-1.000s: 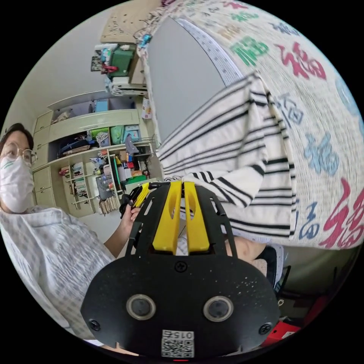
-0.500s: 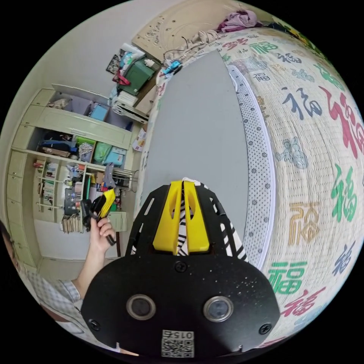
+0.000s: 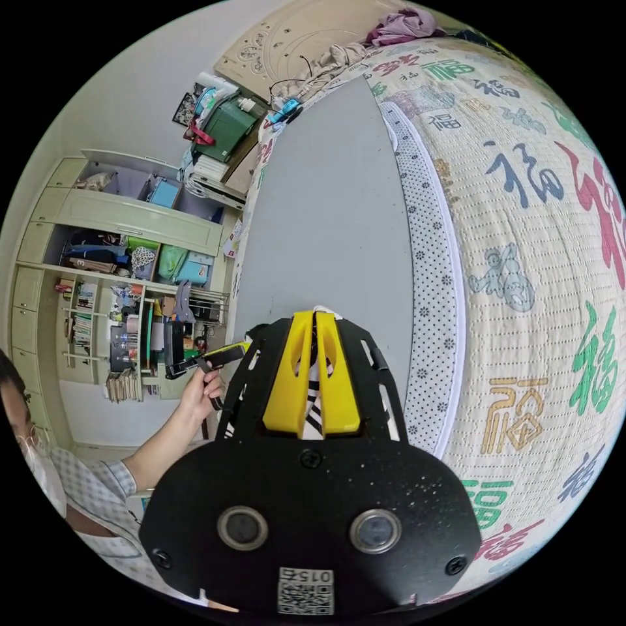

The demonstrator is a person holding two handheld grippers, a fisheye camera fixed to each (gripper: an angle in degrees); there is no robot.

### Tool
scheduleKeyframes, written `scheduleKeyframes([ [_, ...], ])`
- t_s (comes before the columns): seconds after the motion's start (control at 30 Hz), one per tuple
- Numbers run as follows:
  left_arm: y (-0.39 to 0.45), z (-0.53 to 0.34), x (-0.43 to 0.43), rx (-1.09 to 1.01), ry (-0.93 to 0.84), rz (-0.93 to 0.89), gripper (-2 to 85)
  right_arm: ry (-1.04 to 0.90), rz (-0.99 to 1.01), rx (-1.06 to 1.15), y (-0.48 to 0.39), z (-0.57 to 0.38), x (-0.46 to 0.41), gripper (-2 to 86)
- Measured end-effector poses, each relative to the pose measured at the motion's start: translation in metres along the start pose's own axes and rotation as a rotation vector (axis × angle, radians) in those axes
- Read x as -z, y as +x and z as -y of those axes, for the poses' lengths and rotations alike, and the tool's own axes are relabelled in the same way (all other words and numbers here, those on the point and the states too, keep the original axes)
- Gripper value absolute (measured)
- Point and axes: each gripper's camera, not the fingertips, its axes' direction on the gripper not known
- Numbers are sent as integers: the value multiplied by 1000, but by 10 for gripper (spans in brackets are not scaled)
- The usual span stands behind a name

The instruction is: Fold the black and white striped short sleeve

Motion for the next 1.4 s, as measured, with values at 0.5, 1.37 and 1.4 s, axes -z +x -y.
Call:
scheduleKeyframes([
  [0.5,33,37,33,-57,86,113,105,-48,-333,234,-8,6,-96,20],
  [1.37,194,-124,-49,-614,-329,482,120,-391,-360,471,-39,-229,-252,45],
  [1.4,198,-126,-51,-640,-351,511,124,-405,-360,501,-43,-229,-254,80],
])
